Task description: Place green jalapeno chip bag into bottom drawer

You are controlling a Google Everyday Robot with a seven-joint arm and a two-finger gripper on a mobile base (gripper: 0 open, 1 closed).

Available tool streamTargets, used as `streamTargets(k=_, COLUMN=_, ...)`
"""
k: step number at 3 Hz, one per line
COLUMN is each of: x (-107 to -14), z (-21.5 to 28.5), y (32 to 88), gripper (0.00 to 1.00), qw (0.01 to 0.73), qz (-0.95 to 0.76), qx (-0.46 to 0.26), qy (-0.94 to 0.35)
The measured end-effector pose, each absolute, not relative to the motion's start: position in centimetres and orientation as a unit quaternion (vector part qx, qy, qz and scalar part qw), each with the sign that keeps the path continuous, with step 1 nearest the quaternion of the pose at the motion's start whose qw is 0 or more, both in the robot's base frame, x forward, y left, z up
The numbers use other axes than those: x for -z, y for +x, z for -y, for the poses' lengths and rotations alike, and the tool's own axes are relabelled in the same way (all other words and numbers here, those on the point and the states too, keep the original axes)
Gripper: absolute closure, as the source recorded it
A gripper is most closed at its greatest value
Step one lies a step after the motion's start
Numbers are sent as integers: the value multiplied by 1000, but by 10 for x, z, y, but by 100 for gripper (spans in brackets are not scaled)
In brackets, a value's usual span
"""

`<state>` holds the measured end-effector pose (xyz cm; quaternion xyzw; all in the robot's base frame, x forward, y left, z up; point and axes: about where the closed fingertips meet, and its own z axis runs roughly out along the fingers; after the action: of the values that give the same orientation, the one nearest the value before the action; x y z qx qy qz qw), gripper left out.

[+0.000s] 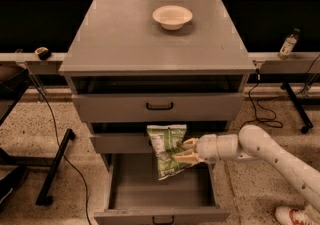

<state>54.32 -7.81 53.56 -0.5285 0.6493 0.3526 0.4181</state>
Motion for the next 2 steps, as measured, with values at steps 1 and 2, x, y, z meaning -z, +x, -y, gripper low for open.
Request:
streamTargets(k=1, x=-537, z=77, y=543, gripper=100, qw=417, qz=-650, qx=-353, qy=-528)
streamTargets(k=2, x=-492, z=72, y=553, gripper=100, qw=425, qz=-653, qx=-357, qy=-515)
